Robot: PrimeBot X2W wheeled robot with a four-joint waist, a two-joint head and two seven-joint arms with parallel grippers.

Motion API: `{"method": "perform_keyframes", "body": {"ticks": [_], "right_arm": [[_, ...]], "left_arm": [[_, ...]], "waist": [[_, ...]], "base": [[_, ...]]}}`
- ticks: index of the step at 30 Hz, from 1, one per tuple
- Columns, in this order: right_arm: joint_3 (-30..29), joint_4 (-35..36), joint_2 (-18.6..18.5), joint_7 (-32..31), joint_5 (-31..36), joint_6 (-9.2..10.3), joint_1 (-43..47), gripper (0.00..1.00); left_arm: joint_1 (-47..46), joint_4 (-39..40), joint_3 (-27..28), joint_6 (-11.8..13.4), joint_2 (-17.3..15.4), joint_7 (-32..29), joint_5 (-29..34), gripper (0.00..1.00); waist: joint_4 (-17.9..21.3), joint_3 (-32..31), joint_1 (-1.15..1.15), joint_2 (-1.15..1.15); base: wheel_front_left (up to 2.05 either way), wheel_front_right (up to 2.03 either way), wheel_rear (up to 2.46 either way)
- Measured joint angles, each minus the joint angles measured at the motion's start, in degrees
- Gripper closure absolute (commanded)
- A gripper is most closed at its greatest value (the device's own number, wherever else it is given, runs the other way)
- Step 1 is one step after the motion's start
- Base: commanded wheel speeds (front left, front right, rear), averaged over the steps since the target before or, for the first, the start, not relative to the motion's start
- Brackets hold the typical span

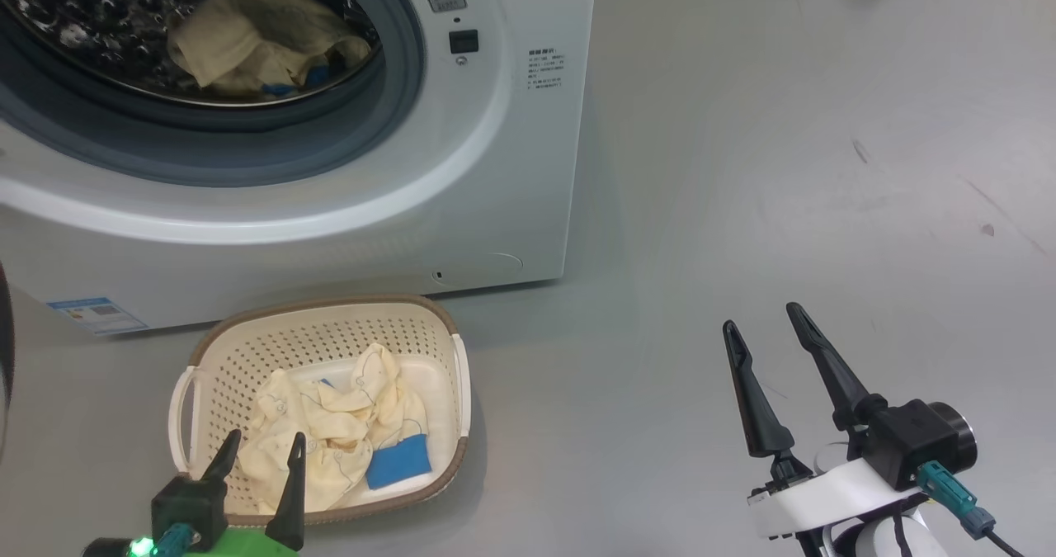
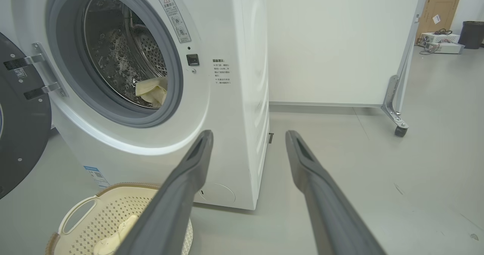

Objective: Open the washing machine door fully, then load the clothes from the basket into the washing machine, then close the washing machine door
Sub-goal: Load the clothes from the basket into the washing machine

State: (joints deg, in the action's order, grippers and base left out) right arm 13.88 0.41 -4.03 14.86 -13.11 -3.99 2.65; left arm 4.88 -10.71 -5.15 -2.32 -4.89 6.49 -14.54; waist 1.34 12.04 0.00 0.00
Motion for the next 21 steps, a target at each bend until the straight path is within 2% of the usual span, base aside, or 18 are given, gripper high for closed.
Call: {"method": "perform_keyframes", "body": {"ticks": [12,21], "right_arm": [[0.4,1.7,0.5,0.0,-0.2,-0.01,-4.2,0.00],[2.0,3.1,0.8,0.0,-1.5,-0.45,-7.7,0.00]], "left_arm": [[-11.6,-12.2,-4.1,-0.5,-4.4,-7.9,7.1,0.00],[-19.1,-18.2,-3.9,-1.0,-7.1,-11.8,8.5,0.00]], "waist": [[3.1,9.1,0.00,0.00],[6.8,16.1,0.01,0.00]], "base": [[0.00,0.00,0.00],[0.00,0.00,0.00]]}}
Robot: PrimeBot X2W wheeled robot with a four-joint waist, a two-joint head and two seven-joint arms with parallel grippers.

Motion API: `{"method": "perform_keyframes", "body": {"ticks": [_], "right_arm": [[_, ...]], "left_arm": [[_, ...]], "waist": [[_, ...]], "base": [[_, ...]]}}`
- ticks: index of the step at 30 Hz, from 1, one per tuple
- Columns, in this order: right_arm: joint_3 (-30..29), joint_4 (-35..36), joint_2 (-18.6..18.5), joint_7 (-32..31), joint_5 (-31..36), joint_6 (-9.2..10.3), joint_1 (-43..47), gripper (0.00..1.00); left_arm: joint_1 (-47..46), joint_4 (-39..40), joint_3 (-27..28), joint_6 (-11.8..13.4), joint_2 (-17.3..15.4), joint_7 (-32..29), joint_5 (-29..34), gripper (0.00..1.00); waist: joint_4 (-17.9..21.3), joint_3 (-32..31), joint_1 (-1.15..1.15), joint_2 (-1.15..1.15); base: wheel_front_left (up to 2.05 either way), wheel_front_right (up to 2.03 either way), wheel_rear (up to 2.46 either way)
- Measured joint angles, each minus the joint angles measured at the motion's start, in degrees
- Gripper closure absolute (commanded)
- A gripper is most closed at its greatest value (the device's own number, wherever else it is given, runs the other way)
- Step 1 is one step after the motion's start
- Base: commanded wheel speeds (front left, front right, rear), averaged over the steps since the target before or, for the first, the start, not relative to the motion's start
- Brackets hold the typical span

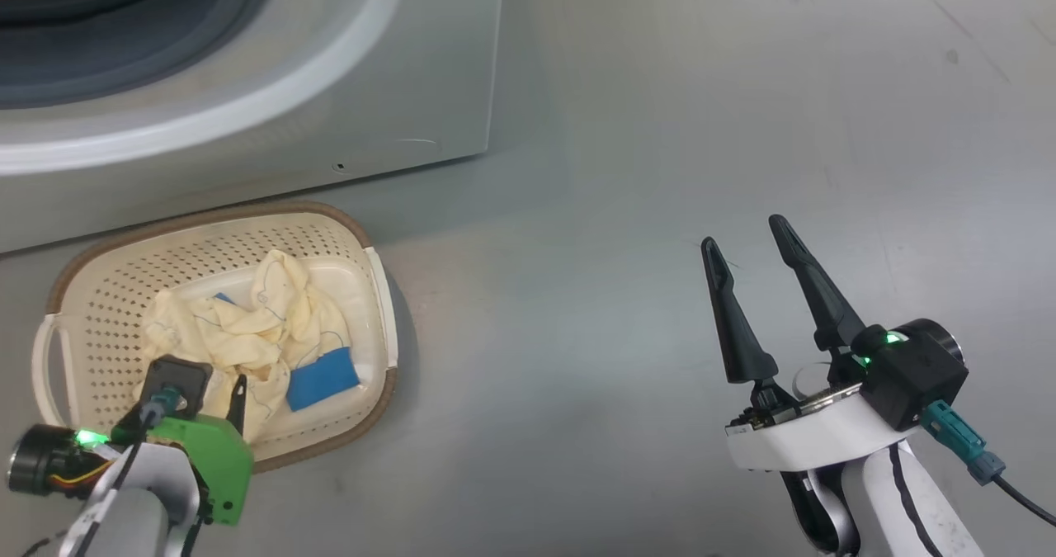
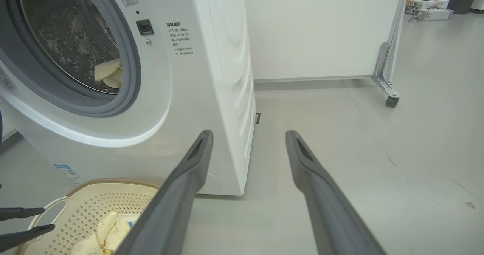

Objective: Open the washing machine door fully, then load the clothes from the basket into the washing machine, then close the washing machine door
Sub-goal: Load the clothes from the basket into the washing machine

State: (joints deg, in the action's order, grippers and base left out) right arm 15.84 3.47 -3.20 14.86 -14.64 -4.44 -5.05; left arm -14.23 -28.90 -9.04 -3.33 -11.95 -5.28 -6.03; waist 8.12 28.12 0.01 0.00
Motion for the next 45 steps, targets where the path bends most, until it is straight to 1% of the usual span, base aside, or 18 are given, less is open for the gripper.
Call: {"method": "perform_keyframes", "body": {"ticks": [8,10,15,22,23,26,27,37,45], "right_arm": [[1.0,1.2,0.2,0.0,-1.3,-0.04,-3.7,0.00],[1.1,1.5,0.2,0.0,-1.7,-0.04,-4.2,0.00],[1.5,2.4,0.4,0.0,-2.1,-0.20,-6.1,0.00],[2.2,5.1,0.4,0.0,-4.5,0.03,-9.8,0.00],[2.4,5.3,0.4,0.0,-4.8,0.04,-10.0,0.00],[3.0,5.3,0.4,0.0,-5.4,0.04,-10.6,0.00],[3.4,5.4,0.4,0.0,-6.0,0.04,-11.5,0.00],[4.3,5.5,0.4,0.0,-7.4,0.64,-13.5,0.00],[4.5,5.5,0.4,0.0,-7.6,1.08,-15.5,0.00]], "left_arm": [[-5.6,-3.5,1.7,-0.5,-3.2,-3.1,0.0,0.00],[-7.3,-4.2,1.4,-0.8,-3.9,-4.2,0.2,0.00],[-11.7,-5.7,2.8,-0.8,-4.0,-5.4,-0.4,0.00],[-17.6,-7.6,5.4,-0.4,-4.4,-7.6,-2.2,0.00],[-18.4,-7.7,5.5,0.0,-4.6,-7.8,-2.3,0.00],[-19.9,-8.1,5.6,0.0,-5.4,-7.8,-2.3,0.00],[-21.2,-8.9,5.9,0.1,-6.3,-7.8,-2.3,0.00],[-23.9,-11.4,7.1,0.6,-8.9,-8.8,-2.2,0.00],[-26.8,-13.3,7.3,0.6,-9.6,-7.7,-2.1,0.00]], "waist": [[3.4,6.5,0.00,0.00],[4.2,8.2,0.01,0.00],[5.7,12.4,0.01,0.00],[7.1,18.4,0.01,0.00],[7.3,19.3,0.01,0.00],[7.6,21.0,0.01,0.00],[8.0,22.6,0.00,0.00],[10.0,28.3,0.00,0.00],[11.3,31.9,0.00,0.00]], "base": [[0.00,0.00,0.00],[0.00,0.00,0.00],[0.00,0.00,0.00],[0.00,0.00,0.00],[0.00,0.00,0.00],[0.00,0.00,0.00],[0.00,0.00,0.00],[0.00,0.00,0.00],[0.00,0.00,0.00]]}}
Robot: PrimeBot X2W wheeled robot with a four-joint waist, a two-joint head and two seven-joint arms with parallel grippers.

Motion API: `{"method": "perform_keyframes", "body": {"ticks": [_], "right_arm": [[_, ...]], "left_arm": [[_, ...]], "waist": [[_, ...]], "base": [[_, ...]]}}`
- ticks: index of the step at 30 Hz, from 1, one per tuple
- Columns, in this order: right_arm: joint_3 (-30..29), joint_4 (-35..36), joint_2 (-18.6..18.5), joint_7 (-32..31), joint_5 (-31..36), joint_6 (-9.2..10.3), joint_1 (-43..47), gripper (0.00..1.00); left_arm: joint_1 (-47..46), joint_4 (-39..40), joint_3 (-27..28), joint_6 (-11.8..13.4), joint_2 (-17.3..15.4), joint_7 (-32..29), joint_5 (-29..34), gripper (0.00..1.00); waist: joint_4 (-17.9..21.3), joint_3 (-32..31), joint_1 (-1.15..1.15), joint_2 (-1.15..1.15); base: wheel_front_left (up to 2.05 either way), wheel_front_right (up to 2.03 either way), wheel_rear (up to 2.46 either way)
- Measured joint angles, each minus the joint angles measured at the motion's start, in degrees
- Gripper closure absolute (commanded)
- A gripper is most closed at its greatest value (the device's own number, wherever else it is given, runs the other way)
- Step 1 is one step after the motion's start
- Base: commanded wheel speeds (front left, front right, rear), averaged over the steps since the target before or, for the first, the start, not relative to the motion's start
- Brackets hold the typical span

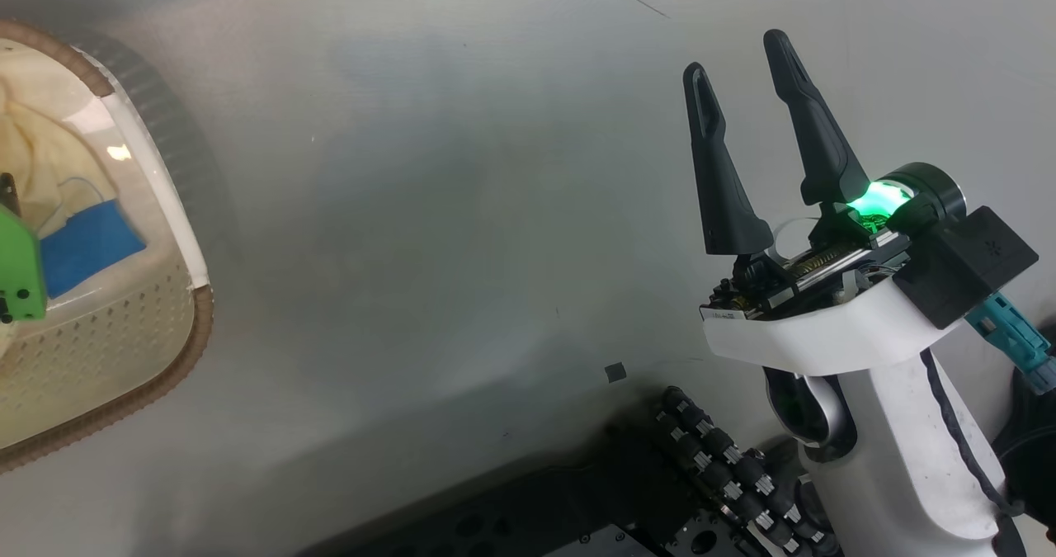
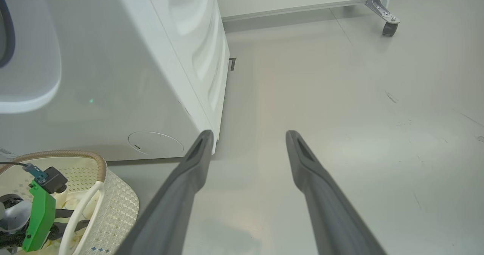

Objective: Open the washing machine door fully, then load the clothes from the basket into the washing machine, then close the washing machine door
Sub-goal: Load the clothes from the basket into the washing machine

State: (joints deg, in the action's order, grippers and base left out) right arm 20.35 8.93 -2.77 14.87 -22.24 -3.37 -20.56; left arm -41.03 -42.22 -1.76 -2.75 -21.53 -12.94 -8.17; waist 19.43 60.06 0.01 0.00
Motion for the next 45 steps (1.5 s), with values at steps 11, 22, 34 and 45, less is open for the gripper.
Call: {"method": "perform_keyframes", "body": {"ticks": [11,22,34,45], "right_arm": [[0.1,-0.4,0.0,0.0,0.0,0.23,-0.1,0.00],[-0.1,-1.0,0.0,0.0,0.0,0.49,-0.7,0.00],[-3.0,-2.9,0.0,0.0,1.3,0.48,-1.4,0.00],[-6.1,-5.0,0.0,0.0,4.7,0.42,-1.1,0.00]], "left_arm": [[-1.3,-3.3,0.5,0.0,0.4,1.5,-0.3,0.47],[-1.4,-5.0,0.4,0.7,1.0,6.9,-0.3,1.00],[-0.2,-5.4,1.8,1.9,5.0,19.2,-1.4,1.00],[4.0,-4.7,2.7,3.1,8.9,27.6,-3.0,1.00]], "waist": [[0.3,1.0,0.00,0.00],[-0.2,1.0,-0.01,0.00],[-2.3,-2.6,-0.01,0.00],[-5.5,-8.7,-0.01,0.00]], "base": [[0.00,0.00,0.00],[0.00,0.00,0.00],[0.00,0.00,0.00],[0.00,0.00,0.00]]}}
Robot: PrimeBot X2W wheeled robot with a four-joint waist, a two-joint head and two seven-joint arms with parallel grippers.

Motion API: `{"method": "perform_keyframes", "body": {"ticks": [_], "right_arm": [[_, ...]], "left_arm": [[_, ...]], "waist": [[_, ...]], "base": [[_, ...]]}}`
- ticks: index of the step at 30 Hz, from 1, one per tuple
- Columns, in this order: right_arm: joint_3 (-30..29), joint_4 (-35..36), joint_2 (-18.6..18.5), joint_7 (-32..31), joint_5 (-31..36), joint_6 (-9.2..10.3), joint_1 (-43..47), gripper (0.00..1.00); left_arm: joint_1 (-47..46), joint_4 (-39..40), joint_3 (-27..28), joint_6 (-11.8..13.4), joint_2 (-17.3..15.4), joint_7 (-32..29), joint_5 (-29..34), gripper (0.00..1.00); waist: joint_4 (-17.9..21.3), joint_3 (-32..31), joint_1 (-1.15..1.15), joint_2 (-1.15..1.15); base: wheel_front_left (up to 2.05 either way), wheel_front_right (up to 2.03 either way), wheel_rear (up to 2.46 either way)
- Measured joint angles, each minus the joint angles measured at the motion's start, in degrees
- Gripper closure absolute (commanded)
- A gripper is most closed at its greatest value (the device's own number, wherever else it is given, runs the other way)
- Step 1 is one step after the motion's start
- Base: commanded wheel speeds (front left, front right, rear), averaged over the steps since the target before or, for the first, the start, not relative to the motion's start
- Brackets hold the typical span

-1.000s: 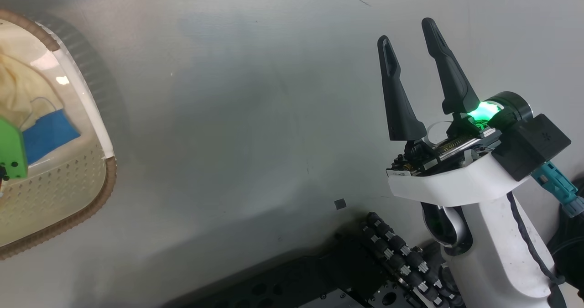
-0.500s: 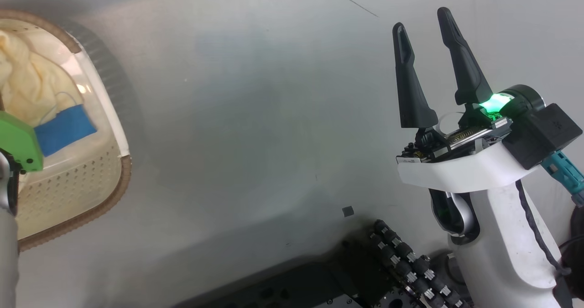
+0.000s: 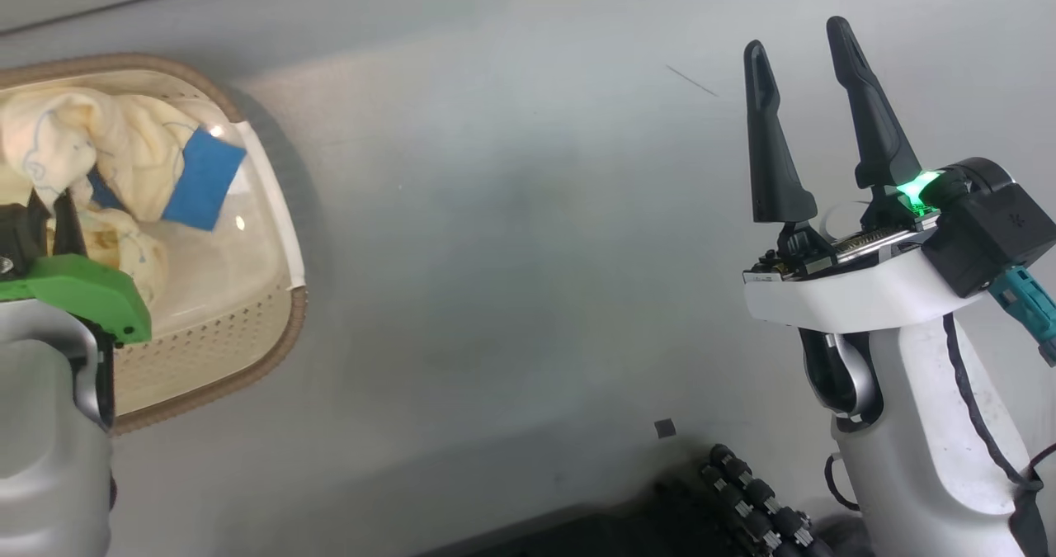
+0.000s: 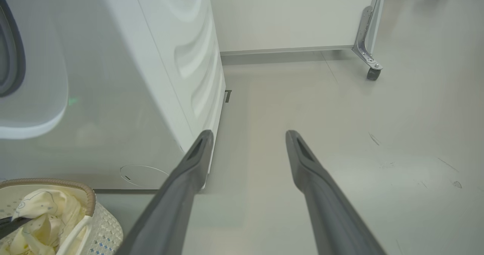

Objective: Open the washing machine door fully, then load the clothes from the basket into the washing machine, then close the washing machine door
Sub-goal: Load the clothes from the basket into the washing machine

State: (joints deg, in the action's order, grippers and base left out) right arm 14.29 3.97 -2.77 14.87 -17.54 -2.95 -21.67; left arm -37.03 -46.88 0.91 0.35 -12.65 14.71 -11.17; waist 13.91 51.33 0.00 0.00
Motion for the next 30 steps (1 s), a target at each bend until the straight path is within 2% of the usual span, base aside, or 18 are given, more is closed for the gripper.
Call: {"method": "perform_keyframes", "body": {"ticks": [9,18,30], "right_arm": [[-2.9,-1.8,-1.1,0.0,2.3,-0.24,2.7,0.00],[-4.2,-3.3,-2.4,0.0,3.6,-0.53,6.0,0.00],[-4.4,-5.4,-2.5,0.0,4.1,-1.23,10.1,0.00]], "left_arm": [[3.0,4.7,-0.8,0.6,4.4,0.0,0.0,1.00],[6.4,15.8,-0.8,0.9,8.2,0.0,0.2,1.00],[12.6,23.7,-1.7,0.8,8.3,0.0,3.1,1.00]], "waist": [[-3.2,-6.4,0.00,0.00],[-6.9,-13.4,0.00,0.00],[-10.7,-22.5,0.00,0.00]], "base": [[0.00,0.00,0.00],[0.00,0.00,0.00],[0.00,0.00,0.00]]}}
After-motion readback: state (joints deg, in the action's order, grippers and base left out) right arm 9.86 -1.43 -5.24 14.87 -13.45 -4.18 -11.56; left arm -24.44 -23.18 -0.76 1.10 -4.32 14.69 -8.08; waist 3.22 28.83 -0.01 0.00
